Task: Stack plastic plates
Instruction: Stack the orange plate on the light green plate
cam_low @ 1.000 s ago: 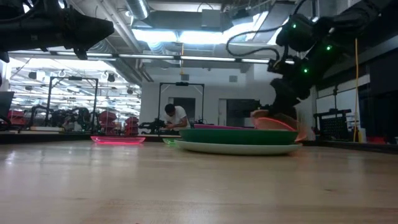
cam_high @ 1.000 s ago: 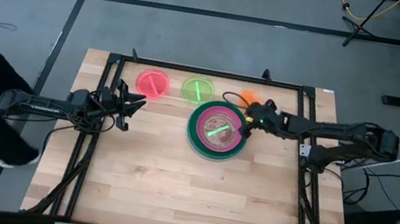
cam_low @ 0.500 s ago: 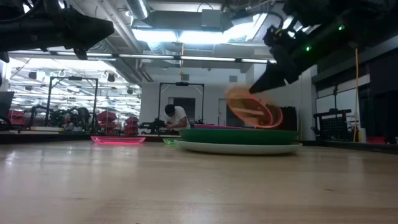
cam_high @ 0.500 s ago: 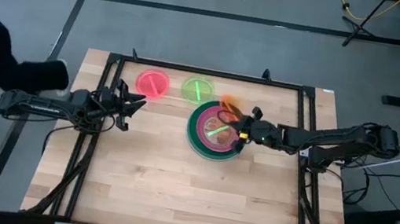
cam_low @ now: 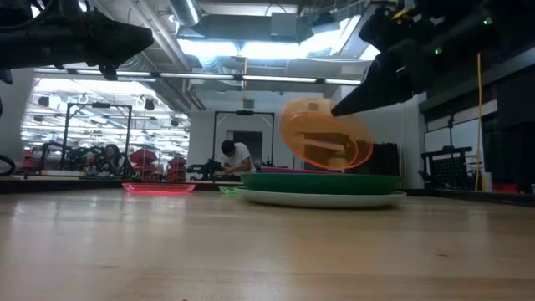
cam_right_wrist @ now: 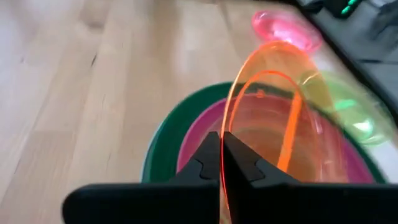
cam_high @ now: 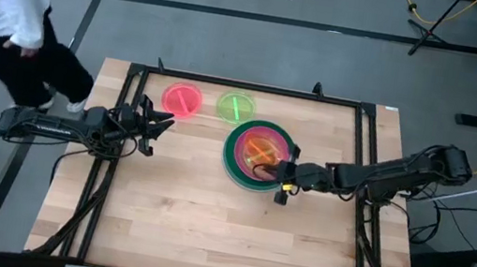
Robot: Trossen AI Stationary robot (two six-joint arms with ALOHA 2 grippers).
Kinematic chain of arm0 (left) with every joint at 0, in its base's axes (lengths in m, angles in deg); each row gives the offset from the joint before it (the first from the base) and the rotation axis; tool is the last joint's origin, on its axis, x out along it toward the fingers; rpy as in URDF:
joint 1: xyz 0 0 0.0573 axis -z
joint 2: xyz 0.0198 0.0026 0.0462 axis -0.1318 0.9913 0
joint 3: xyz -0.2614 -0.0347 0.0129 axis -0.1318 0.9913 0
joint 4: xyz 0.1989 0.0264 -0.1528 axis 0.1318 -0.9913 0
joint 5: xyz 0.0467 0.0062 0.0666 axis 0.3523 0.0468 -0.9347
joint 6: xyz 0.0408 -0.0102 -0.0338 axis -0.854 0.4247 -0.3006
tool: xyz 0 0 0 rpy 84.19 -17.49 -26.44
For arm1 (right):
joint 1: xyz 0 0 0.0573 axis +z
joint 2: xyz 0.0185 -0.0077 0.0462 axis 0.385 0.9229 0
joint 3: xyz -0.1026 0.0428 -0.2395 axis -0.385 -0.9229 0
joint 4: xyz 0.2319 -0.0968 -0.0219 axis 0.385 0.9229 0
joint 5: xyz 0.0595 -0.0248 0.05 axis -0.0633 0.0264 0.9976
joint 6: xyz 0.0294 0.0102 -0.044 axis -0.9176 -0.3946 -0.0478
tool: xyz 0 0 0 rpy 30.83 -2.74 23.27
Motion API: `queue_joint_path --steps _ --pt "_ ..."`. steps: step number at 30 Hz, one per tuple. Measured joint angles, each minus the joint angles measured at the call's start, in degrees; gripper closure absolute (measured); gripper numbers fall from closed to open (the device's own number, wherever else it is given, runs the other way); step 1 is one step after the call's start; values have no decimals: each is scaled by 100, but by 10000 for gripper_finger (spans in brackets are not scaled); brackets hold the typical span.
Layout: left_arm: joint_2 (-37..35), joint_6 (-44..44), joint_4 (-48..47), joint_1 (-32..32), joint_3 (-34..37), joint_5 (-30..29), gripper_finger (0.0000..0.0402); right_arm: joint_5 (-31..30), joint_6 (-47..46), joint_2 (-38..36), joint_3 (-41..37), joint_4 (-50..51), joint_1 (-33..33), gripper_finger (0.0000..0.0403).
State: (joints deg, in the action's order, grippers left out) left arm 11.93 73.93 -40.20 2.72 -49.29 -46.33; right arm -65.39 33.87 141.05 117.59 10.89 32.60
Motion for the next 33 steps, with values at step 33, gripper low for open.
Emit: queue_joint_path --steps 33 --pt "0 13 3 1 -2 0 315 -350 -603 742 -2 -16 -22 329"
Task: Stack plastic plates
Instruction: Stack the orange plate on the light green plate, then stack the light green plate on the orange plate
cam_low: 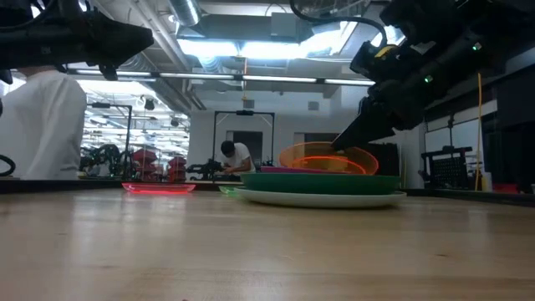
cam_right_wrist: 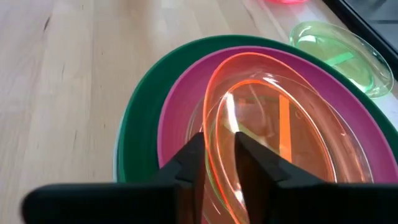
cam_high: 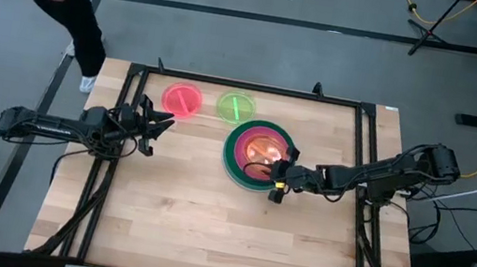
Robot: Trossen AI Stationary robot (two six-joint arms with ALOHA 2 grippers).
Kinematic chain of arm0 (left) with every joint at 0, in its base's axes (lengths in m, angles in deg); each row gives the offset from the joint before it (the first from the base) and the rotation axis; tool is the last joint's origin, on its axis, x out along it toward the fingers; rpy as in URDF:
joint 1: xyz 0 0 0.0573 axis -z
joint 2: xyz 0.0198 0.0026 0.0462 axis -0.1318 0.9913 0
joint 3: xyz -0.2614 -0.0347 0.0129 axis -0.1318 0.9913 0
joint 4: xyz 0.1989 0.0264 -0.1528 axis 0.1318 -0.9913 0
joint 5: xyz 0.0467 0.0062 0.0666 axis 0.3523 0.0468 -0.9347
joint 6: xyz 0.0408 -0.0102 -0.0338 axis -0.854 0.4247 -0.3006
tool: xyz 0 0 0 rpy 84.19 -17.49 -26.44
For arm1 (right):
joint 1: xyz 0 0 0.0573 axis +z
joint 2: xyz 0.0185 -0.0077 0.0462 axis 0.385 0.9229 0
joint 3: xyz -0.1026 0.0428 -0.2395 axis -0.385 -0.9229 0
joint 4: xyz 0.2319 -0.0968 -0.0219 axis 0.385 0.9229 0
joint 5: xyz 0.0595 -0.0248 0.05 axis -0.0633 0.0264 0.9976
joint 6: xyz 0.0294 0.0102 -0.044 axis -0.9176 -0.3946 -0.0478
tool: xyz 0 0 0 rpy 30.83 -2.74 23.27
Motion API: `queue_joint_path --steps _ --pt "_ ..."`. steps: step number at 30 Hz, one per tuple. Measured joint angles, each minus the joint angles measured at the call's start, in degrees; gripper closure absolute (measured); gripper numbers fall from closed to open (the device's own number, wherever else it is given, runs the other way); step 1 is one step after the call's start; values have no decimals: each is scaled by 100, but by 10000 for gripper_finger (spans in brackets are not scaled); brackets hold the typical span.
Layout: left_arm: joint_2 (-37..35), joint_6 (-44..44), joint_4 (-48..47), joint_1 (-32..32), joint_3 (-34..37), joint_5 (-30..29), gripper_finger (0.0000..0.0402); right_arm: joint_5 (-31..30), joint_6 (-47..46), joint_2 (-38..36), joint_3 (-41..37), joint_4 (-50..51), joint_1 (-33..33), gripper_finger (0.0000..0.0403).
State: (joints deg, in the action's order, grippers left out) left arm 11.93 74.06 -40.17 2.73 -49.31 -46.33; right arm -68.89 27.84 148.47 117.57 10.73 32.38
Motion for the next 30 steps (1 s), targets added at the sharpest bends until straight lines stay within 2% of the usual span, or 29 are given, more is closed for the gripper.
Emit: queue_joint_path --steps 7,12,18,26,30 --pt "0 0 2 0 0 2 315 11 -54 0 -2 -70 0 278" --pt "-2 11 0 -2 0 34 315 335 1 0 -4 -725 0 274" --pt "189 27 1 0 0 489 315 844 622 -2 -4 -1605 7 274" --pt "959 112 421 -2 0 -107 315 1254 1725 -2 -7 -2731 4 274" --pt "1420 116 629 -2 -133 -156 315 1368 2205 -7 -7 -3145 4 274"
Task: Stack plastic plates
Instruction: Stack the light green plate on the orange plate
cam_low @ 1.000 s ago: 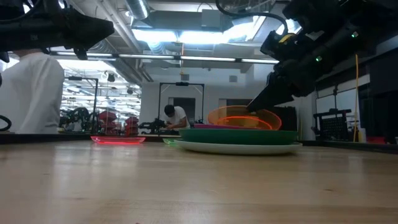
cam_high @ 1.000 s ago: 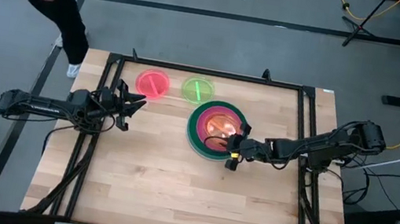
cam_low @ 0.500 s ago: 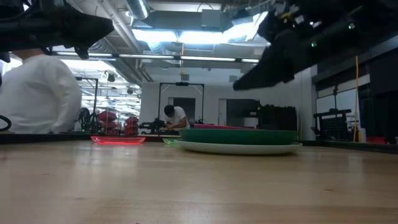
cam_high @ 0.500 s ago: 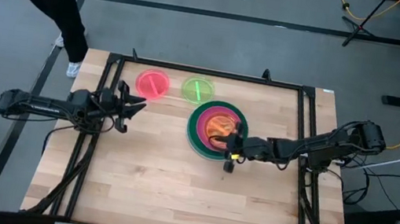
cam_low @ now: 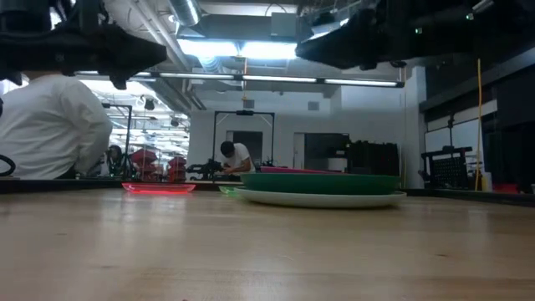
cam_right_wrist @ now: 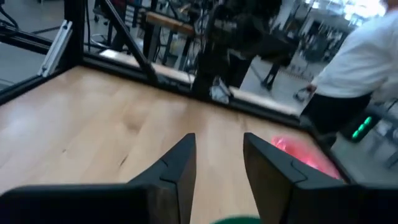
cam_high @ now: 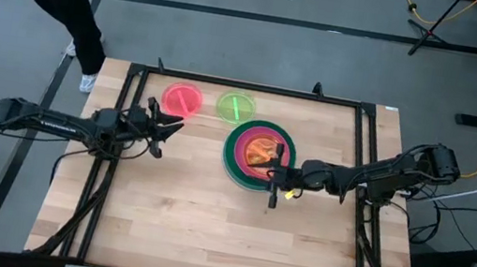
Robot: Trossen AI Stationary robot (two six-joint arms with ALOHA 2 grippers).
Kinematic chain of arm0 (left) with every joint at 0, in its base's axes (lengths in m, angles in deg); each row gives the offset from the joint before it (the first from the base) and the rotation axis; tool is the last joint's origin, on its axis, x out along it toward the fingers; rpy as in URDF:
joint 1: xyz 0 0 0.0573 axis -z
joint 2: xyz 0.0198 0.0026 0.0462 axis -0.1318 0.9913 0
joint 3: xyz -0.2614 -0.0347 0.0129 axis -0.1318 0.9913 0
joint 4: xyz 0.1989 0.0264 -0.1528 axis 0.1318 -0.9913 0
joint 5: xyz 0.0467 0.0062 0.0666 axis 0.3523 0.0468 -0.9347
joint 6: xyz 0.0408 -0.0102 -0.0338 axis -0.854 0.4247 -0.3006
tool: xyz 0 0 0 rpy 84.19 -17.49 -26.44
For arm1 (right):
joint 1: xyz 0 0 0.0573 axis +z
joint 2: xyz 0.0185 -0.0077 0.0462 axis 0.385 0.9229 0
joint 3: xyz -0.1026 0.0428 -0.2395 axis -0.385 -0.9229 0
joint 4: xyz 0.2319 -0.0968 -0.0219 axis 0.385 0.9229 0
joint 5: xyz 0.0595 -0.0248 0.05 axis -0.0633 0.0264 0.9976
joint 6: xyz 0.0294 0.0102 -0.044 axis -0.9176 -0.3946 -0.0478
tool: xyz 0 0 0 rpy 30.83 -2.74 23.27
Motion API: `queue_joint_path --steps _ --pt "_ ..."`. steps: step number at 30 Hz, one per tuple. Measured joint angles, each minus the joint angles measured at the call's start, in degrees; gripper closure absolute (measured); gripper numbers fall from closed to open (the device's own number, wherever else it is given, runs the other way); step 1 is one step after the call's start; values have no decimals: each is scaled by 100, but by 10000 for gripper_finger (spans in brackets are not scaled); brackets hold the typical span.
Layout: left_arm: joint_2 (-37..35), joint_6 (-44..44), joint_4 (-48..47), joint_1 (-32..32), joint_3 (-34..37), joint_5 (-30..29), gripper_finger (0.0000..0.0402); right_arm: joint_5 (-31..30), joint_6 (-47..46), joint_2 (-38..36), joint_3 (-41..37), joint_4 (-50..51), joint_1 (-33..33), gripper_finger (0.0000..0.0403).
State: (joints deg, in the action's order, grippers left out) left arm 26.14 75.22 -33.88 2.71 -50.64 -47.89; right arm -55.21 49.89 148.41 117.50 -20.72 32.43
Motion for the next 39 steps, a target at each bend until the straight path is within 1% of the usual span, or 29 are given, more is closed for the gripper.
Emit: queue_joint_path --steps 5,10,13,15,18,22,25,27,30,32,36,39 --pt "747 -2 -50 0 -553 -144 315 -1 274 0 0 -385 -2 274" --pt "1654 65 -750 -23 -1293 -461 315 -1 244 -2 0 -411 -2 274" --pt "2150 314 -1030 -123 -1650 -620 315 -1 237 -2 0 -403 -4 274" --pt "2486 649 -1163 -235 -1866 -633 315 -1 223 -2 1 -350 -4 274" --pt "2961 1220 -1730 -440 -2270 -605 315 -1 217 -2 2 -78 -4 274" --pt "3573 1489 -2736 -698 -2921 -564 315 -1 211 -2 4 194 -4 274" --pt "3988 1488 -3106 -881 -3281 -264 315 -1 209 -2 4 505 -4 274" --pt "4209 1490 -3101 -959 -3386 -60 315 -1 209 -2 4 702 -4 274" --pt "4500 1406 -3114 -1136 -3550 -7 315 -1 206 0 4 1014 -4 274" --pt "4647 1493 -3115 -1307 -3633 167 310 -1 206 0 4 1105 -4 274" --pt "4972 1517 -3276 -1678 -3850 779 286 -1 206 0 4 1126 -4 274" --pt "5248 1517 -3548 -1977 -4029 917 259 -1 206 0 4 1047 -4 274"
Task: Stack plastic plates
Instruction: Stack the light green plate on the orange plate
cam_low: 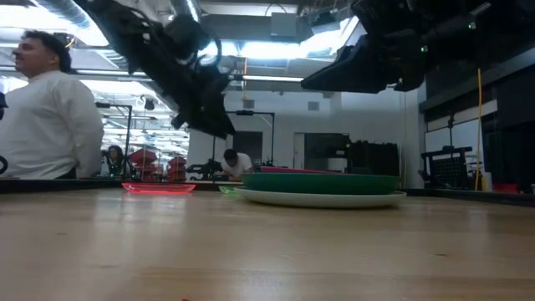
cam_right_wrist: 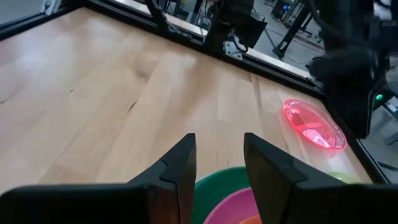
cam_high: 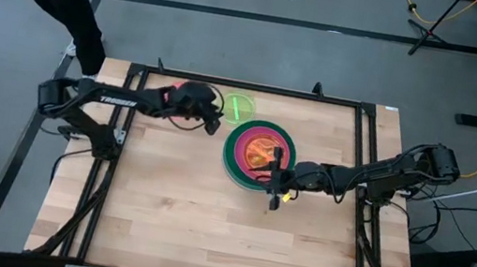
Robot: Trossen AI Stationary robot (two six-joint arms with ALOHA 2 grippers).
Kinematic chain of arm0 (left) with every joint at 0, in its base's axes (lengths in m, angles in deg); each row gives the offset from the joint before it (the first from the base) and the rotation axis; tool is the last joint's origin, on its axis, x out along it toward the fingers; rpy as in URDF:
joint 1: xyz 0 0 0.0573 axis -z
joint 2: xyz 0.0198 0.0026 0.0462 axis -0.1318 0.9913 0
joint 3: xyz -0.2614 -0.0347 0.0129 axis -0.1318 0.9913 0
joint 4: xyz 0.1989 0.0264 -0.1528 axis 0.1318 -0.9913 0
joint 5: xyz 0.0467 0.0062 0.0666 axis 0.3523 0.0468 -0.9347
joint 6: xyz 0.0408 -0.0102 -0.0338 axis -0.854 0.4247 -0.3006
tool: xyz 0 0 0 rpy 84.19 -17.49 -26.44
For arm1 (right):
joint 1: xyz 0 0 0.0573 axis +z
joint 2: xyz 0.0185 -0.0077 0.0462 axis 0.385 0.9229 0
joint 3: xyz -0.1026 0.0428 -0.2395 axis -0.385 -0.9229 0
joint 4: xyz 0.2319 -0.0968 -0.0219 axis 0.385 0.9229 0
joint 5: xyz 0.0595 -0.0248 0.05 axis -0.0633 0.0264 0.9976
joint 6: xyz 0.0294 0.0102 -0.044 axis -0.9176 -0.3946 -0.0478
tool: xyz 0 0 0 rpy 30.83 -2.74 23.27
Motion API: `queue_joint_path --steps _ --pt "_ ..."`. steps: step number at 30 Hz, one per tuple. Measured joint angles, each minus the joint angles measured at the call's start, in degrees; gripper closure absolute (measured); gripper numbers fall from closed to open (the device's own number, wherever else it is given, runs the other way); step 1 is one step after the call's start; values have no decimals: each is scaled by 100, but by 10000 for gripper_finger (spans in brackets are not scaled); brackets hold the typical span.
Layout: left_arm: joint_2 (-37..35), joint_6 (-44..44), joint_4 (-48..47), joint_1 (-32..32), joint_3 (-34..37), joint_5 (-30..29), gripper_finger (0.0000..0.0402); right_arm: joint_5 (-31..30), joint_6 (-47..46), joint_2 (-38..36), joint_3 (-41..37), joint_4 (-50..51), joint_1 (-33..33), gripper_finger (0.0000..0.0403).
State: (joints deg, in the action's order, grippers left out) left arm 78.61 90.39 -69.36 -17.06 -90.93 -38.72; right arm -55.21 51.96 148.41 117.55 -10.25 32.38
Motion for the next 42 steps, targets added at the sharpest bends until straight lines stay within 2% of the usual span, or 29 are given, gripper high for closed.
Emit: queue_joint_path --steps 5,10,19,23,30,42 --pt "471 169 -363 -408 -353 14 228 -53 1 0 0 -15 0 274" --pt "982 150 -334 -600 -642 48 229 -57 2 0 0 -14 0 274" --pt "1681 751 -338 -1003 -828 -86 230 -63 1 0 0 188 0 274" --pt "1888 922 -195 -1122 -828 153 230 -63 2 0 0 183 0 274" --pt "2190 929 -174 -1238 -828 139 230 -13 2 0 0 130 0 274" --pt "2238 1029 81 -1238 -828 472 231 -13 2 0 0 130 0 274"
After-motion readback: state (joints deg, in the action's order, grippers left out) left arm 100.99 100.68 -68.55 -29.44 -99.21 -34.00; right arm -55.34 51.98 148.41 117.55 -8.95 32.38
